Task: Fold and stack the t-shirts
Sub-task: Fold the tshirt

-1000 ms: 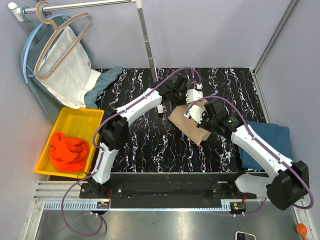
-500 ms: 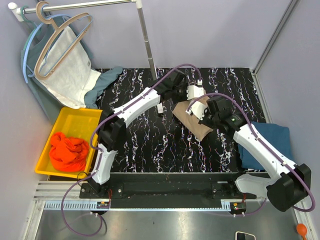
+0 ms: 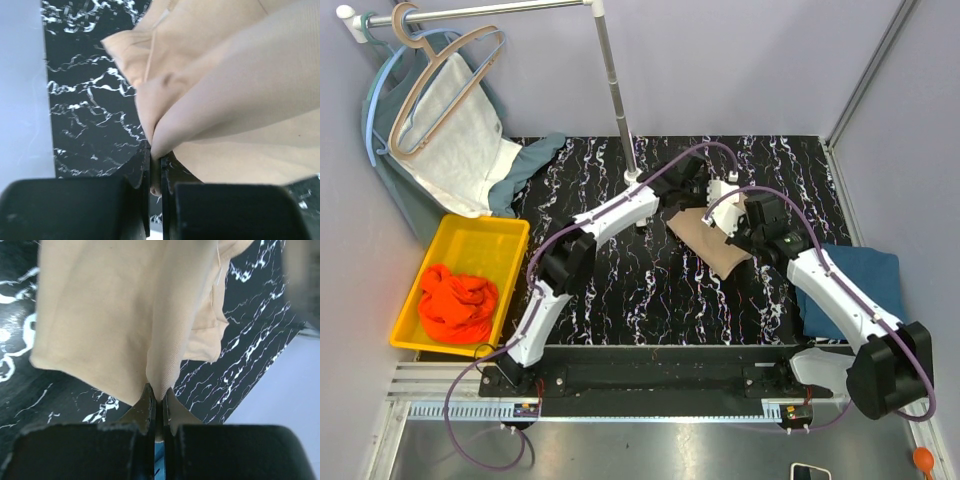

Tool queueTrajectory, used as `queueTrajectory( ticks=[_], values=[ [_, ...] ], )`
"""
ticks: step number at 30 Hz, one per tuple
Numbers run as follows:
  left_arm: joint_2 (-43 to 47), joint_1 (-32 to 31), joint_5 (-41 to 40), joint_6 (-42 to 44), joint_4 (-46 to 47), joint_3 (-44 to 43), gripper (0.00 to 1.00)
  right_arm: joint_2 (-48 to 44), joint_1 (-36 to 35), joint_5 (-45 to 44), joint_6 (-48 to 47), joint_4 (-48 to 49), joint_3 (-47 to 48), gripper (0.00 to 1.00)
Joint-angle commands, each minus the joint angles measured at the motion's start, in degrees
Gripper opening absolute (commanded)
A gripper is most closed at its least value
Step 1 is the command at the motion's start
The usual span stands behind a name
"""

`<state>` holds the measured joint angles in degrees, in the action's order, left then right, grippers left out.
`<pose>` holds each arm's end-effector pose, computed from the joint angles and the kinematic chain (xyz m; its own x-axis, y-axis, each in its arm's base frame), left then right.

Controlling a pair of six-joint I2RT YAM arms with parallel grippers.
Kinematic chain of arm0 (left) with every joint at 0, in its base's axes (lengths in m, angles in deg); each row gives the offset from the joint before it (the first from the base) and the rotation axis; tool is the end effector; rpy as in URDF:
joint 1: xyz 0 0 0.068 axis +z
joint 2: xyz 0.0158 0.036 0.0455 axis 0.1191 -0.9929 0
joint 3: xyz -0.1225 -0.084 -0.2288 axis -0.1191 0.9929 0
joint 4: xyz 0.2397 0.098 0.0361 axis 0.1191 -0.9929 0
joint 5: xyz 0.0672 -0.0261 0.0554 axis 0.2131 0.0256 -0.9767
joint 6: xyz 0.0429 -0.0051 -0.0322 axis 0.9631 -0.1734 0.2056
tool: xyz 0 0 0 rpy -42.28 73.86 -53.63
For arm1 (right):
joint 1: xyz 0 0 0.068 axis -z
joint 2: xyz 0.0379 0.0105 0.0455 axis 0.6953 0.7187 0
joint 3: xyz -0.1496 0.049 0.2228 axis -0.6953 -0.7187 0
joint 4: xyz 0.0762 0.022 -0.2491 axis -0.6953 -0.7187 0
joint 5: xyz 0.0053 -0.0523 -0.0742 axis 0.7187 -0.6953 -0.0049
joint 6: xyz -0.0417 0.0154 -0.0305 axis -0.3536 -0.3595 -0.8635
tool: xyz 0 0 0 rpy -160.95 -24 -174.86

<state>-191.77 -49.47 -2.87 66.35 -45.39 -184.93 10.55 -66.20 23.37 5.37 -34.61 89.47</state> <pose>0.3849 -0.3660 0.2472 0.3302 0.7322 -0.5957 0.8609 0.0252 0.5082 0.2328 0.0901 0.2707 -0.2271 -0.8868 -0.4024 -0.6928 0.4375 -0.5733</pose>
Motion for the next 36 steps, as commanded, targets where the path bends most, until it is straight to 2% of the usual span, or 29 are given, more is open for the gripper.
queueTrajectory(
  ticks=[1, 8, 15, 22, 25, 26, 27, 29, 30, 31, 35, 36],
  values=[
    [-3.14, 0.8, -6.5, 2.59, 6.54, -3.04, 0.0, 1.4, 4.21, -1.26, -2.35, 4.28, -1.99, 0.0],
    [-6.57, 0.36, -9.93, 2.68, 12.08, -4.97, 0.0, 5.09, 9.66, -0.12, -3.32, 10.61, -3.14, 0.0],
    [-7.63, -0.78, -13.71, 5.48, 26.14, 0.38, 0.0, 9.48, 12.3, -0.03, -5.08, 15.71, -2.88, 0.0],
    [-12.89, -1.05, -15.19, 10.32, 31.68, -2.5, 0.09, 14.93, 14.5, -0.46, -7.27, 19.31, -2.35, 0.0],
    [-15.8, -0.96, -15.73, 12.25, 34.05, -4.79, 0.35, 16.6, 15.73, -0.2, -7.45, 20.63, -1.82, 0.0],
    [-16.5, -1.05, -16.0, 13.39, 35.97, -5.06, 0.54, 17.13, 16.17, 0.06, -7.54, 20.81, -1.3, 0.0],
    [-17.72, -1.05, -16.26, 13.66, 36.51, -5.84, 0.66, 17.57, 16.44, 0.06, -7.54, 20.9, -1.12, 0.0],
    [-18.96, -1.05, -16.96, 13.75, 37.74, -6.9, 0.82, 19.24, 16.88, -0.11, -7.45, 22.39, -1.03, 0.0],
    [-20.01, -1.05, -17.4, 13.75, 38.62, -7.34, 0.95, 19.68, 16.88, -0.2, -7.45, 22.92, -0.94, 0.0],
    [-20.37, -1.05, -18.1, 13.84, 39.15, -7.43, 0.99, 20.64, 16.88, -0.46, -7.36, 23.62, -0.77, 0.0],
    [-21.43, -1.05, -19.95, 13.49, 42.74, -7.96, 0.99, 22.23, 16.97, -1.69, -7.01, 26.08, -0.68, 0.06],
    [-21.43, -1.05, -20.39, 13.06, 43.45, -7.87, 0.99, 22.67, 17.05, -1.87, -7.01, 26.52, -0.51, 0.13]
  ],
)
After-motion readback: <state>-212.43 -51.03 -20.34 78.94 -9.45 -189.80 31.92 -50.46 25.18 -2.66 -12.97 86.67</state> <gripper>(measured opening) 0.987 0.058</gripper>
